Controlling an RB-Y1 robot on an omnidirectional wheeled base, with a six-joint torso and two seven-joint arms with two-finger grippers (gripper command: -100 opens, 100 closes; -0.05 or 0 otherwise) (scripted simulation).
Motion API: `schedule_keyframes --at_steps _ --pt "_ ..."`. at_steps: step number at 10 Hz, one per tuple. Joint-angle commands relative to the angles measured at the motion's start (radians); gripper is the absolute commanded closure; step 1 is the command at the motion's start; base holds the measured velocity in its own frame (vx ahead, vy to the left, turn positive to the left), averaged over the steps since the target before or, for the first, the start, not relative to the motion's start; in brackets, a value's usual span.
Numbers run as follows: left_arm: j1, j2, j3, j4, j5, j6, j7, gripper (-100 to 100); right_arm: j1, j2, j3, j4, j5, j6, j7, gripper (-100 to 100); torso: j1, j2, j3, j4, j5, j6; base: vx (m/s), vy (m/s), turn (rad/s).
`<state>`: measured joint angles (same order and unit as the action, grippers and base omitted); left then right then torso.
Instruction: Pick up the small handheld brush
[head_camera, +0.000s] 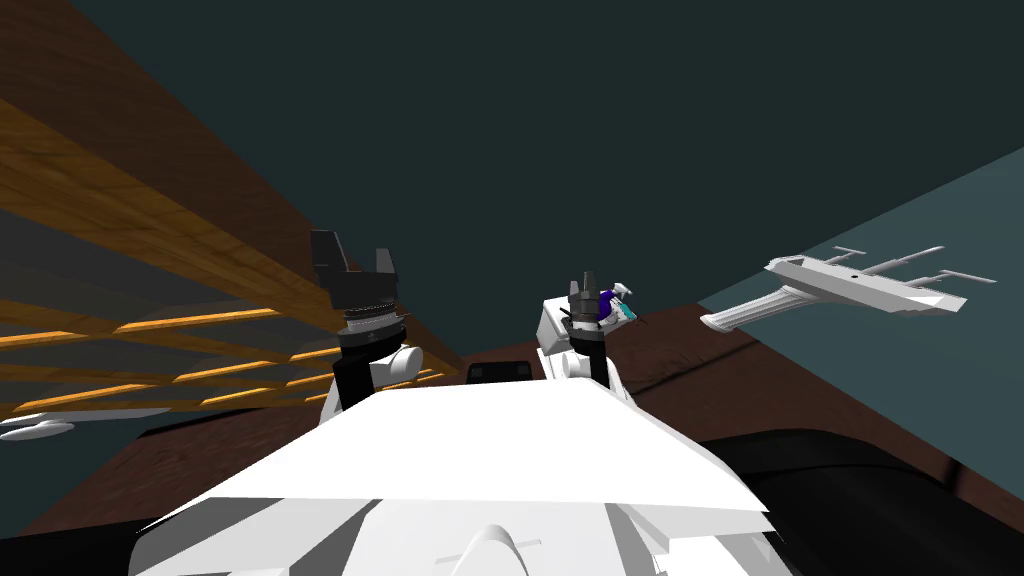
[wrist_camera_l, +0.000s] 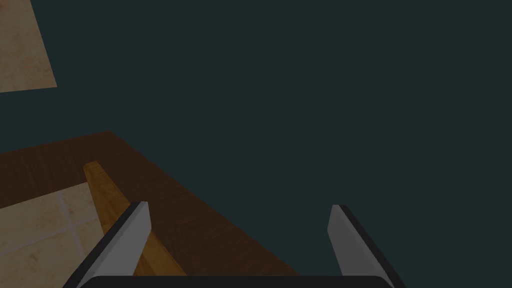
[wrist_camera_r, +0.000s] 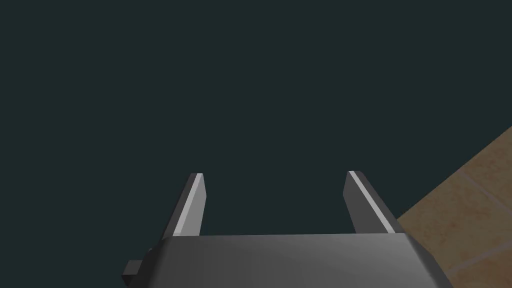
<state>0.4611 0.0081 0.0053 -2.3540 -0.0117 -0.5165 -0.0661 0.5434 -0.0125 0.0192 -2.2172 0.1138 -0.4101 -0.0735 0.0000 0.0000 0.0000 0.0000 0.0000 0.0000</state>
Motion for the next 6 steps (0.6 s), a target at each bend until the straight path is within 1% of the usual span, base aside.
schedule_keyframes --at_steps 1,5,6 --pt "0.000 0.000 0.000 0.000 0.000 0.000 0.000 0 0.012 -0.042 -0.003 0.004 0.009 0.002 -0.005 -100 0.000 0.000 0.000 0.000 0.000 0.000 -0.010 -0.008 0.001" --pt "0.000 0.000 0.000 0.000 0.000 0.000 0.000 0 0.054 -0.160 -0.015 0.019 0.040 0.009 -0.021 -100 -0.001 0.002 0.001 0.000 0.000 0.000 -0.026 -0.015 0.001" --pt "0.000 0.000 0.000 0.000 0.000 0.000 0.000 0 0.054 -0.173 -0.015 0.019 0.040 0.009 -0.021 -100 -0.002 0.002 0.001 0.001 0.000 0.000 -0.024 -0.018 -0.001"
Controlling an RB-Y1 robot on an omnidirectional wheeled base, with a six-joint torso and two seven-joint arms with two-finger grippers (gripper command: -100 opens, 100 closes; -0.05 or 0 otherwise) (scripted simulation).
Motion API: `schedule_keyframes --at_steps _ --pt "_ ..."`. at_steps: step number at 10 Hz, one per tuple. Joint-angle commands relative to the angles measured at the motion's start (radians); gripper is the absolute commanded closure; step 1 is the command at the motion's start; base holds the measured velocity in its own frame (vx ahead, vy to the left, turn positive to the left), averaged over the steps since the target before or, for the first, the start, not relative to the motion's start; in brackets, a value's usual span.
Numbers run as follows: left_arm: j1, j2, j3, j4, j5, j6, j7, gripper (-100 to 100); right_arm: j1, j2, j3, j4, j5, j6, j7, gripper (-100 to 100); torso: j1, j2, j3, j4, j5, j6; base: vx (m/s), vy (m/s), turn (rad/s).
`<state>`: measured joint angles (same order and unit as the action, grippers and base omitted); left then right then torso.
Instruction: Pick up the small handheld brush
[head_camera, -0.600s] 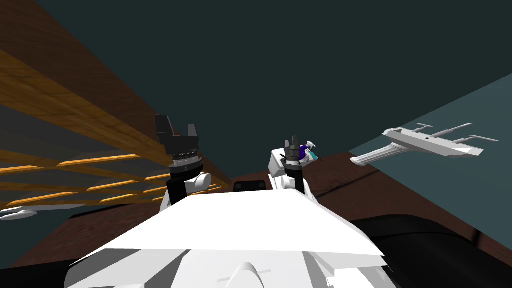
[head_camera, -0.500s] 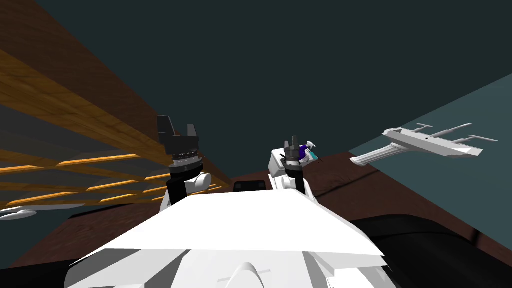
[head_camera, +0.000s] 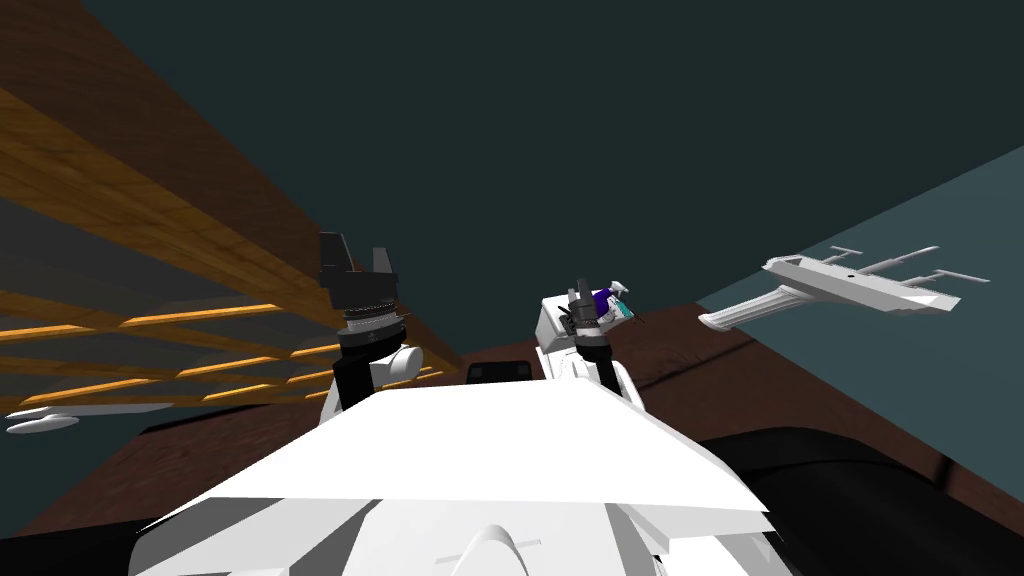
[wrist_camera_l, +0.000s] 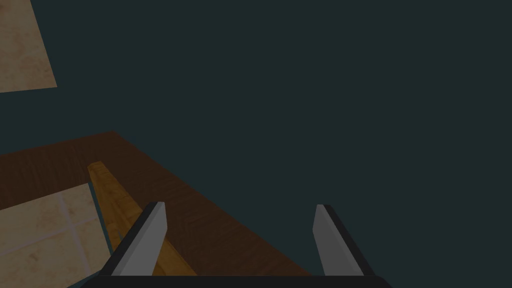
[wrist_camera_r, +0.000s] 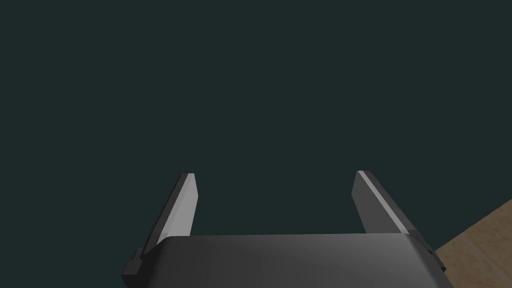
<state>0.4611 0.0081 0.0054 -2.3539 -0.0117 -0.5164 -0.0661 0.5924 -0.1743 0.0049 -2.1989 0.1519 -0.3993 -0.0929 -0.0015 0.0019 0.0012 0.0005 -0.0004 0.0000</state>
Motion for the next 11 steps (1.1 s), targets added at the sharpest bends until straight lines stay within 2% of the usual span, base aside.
schedule_keyframes --at_steps 1,4,5,6,7,8,9,10,11 --pt "0.000 0.000 0.000 0.000 0.000 0.000 0.000 0 0.020 -0.050 -0.005 0.006 0.012 0.001 -0.007 -100 0.000 0.000 0.000 0.000 0.000 0.000 -0.027 -0.013 0.001" --pt "0.000 0.000 0.000 0.000 0.000 0.000 0.000 0 0.055 -0.135 -0.014 0.019 0.037 0.007 -0.020 -100 0.000 0.001 0.000 0.000 0.000 0.000 -0.037 -0.019 -0.002" --pt "0.000 0.000 0.000 0.000 0.000 0.000 0.000 0 0.055 -0.157 -0.014 0.019 0.037 0.007 -0.020 -100 0.000 0.001 0.000 0.000 0.000 0.000 -0.027 -0.010 -0.002" --pt "0.000 0.000 0.000 0.000 0.000 0.000 0.000 0 0.075 -0.189 -0.020 0.026 0.051 0.009 -0.027 -100 0.000 0.000 0.000 0.000 0.000 0.000 -0.040 -0.014 -0.005" --pt "0.000 0.000 0.000 0.000 0.000 0.000 0.000 0 0.075 -0.213 -0.020 0.026 0.051 0.009 -0.027 -100 0.000 0.001 0.000 0.000 0.000 0.000 -0.033 -0.011 -0.004" --pt "0.000 0.000 0.000 0.000 0.000 0.000 0.000 0 0.097 -0.247 -0.026 0.034 0.065 0.012 -0.034 -100 0.000 0.000 0.000 0.000 0.000 0.000 -0.038 -0.016 -0.005" --pt "0.000 0.000 0.000 0.000 0.000 0.000 0.000 0 0.097 -0.272 -0.026 0.034 0.065 0.012 -0.034 -100 0.000 0.001 0.000 0.000 0.000 0.000 -0.038 -0.015 -0.003" --pt "0.000 0.000 0.000 0.000 0.000 0.000 0.000 0 0.119 -0.307 -0.032 0.043 0.080 0.016 -0.042 -100 0.000 0.001 0.000 0.000 0.000 0.000 -0.043 -0.023 -0.006" --pt "0.000 0.000 0.000 0.000 0.000 0.000 0.000 0 0.119 -0.335 -0.032 0.043 0.080 0.016 -0.042 -100 0.000 0.001 0.001 0.000 0.000 0.000 -0.037 -0.020 -0.002"
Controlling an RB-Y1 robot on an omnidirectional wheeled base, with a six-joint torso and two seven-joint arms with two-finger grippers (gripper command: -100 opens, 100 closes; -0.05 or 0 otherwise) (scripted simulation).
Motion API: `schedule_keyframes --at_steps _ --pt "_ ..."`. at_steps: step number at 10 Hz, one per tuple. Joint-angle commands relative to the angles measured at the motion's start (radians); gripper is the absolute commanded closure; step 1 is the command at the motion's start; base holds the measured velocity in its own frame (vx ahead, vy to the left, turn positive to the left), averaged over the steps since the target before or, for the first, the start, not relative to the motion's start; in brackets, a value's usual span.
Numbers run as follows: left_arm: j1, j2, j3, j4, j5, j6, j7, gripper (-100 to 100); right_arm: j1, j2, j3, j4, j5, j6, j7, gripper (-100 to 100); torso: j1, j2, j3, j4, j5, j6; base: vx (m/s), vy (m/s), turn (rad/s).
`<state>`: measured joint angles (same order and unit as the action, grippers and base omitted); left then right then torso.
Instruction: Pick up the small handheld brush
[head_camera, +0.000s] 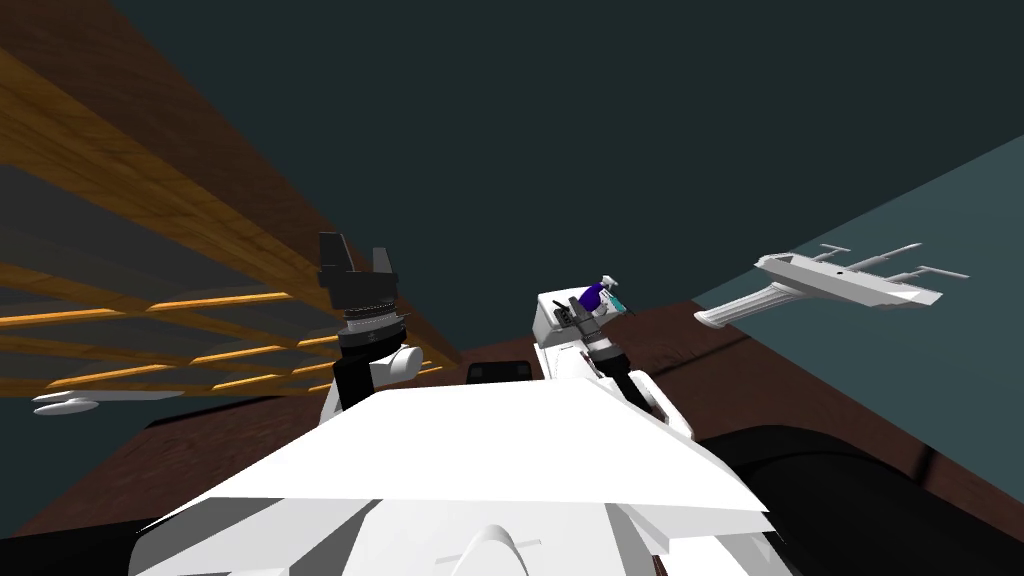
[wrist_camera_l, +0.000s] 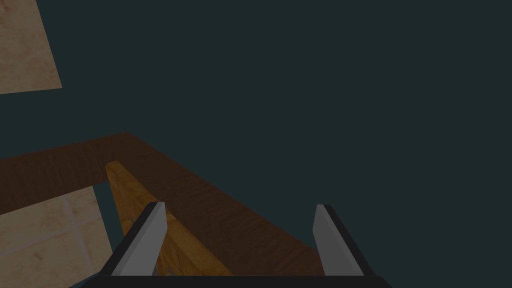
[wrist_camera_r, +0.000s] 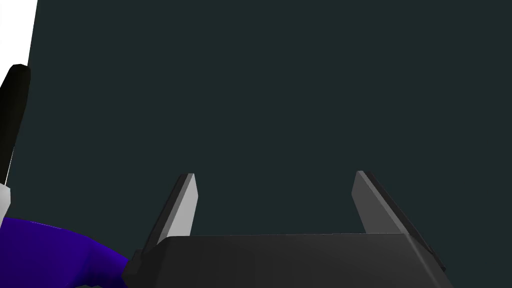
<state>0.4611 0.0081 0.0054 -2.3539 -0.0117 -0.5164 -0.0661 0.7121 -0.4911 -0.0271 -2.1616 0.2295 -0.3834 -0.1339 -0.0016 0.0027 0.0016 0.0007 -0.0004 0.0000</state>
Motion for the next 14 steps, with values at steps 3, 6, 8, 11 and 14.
schedule_keyframes --at_steps 3,6,8,11,14 --pt "0.000 0.000 0.000 0.000 0.000 0.000 0.000 0 0.048 -0.107 -0.015 0.025 0.034 0.007 -0.016 -100 0.001 0.000 0.000 0.000 0.000 0.000 -0.044 -0.012 -0.002" --pt "0.000 0.000 0.000 0.000 0.000 0.000 0.000 0 0.073 -0.189 -0.024 0.036 0.050 0.010 -0.024 -100 0.001 -0.001 -0.001 0.000 0.000 0.000 -0.027 -0.009 -0.001" --pt "0.000 0.000 0.000 0.000 0.000 0.000 0.000 0 0.098 -0.247 -0.034 0.047 0.067 0.014 -0.032 -100 0.001 -0.001 -0.001 0.000 0.000 0.000 -0.031 -0.016 0.001" --pt "0.000 0.000 0.000 0.000 0.000 0.000 0.000 0 0.124 -0.331 -0.044 0.059 0.083 0.018 -0.040 -100 0.001 -0.002 -0.001 0.000 0.000 0.000 -0.019 -0.005 0.002" --pt "0.000 0.000 0.000 0.000 0.000 0.000 0.000 0 0.150 -0.423 -0.056 0.072 0.099 0.022 -0.048 -100 0.001 -0.001 0.000 0.000 0.000 0.000 -0.028 -0.008 0.003"
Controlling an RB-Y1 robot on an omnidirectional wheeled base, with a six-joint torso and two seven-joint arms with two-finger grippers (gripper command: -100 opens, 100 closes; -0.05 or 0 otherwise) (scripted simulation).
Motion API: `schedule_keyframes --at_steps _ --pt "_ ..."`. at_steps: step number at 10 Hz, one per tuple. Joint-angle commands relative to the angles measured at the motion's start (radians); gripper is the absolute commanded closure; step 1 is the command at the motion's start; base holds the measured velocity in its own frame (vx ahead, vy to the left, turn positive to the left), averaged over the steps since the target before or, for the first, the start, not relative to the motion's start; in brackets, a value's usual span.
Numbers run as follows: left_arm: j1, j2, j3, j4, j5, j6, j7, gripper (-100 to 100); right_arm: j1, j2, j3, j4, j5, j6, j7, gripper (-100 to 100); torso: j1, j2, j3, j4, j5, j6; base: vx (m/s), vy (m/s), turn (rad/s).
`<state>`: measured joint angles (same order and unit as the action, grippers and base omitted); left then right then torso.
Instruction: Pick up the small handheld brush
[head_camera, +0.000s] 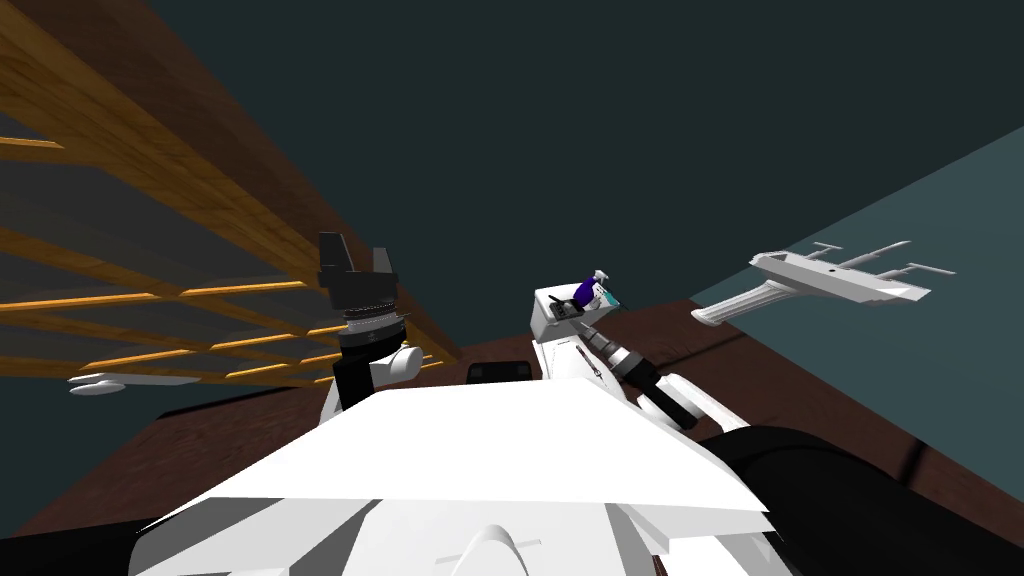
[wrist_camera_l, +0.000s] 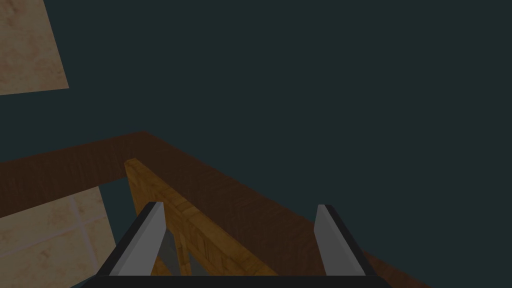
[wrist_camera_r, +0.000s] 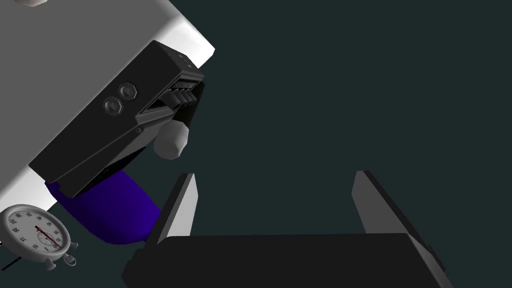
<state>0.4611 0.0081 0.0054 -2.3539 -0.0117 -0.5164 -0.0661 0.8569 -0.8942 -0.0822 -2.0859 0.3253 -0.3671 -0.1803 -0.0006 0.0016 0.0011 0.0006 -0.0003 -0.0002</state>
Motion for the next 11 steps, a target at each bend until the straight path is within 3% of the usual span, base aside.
schedule_keyframes --at_steps 1,4,6,9,11 --pt "0.000 0.000 0.000 0.000 0.000 0.000 0.000 0 0.005 -0.034 -0.001 -0.004 0.003 0.006 -0.001 -100 0.000 0.000 0.000 0.000 0.000 0.000 -0.010 -0.004 0.000" --pt "0.000 0.000 0.000 0.000 0.000 0.000 0.000 0 0.056 -0.137 -0.026 0.023 0.034 0.014 -0.016 -100 0.000 -0.001 -0.001 0.000 0.000 0.000 -0.018 -0.005 0.008" --pt "0.000 0.000 0.000 0.000 0.000 0.000 0.000 0 0.056 -0.181 -0.026 0.023 0.034 0.014 -0.016 -100 0.000 -0.001 0.000 0.000 0.000 0.000 -0.013 -0.002 0.001" --pt "0.000 0.000 0.000 0.000 0.000 0.000 0.000 0 0.107 -0.276 -0.054 0.052 0.062 0.023 -0.029 -100 0.001 -0.002 -0.001 0.000 0.000 0.000 -0.009 0.001 0.013" --pt "0.000 0.000 0.000 0.000 0.000 0.000 0.000 0 0.107 -0.325 -0.054 0.052 0.062 0.023 -0.029 -100 0.001 -0.002 -0.001 0.000 0.000 0.000 -0.004 0.000 0.004"
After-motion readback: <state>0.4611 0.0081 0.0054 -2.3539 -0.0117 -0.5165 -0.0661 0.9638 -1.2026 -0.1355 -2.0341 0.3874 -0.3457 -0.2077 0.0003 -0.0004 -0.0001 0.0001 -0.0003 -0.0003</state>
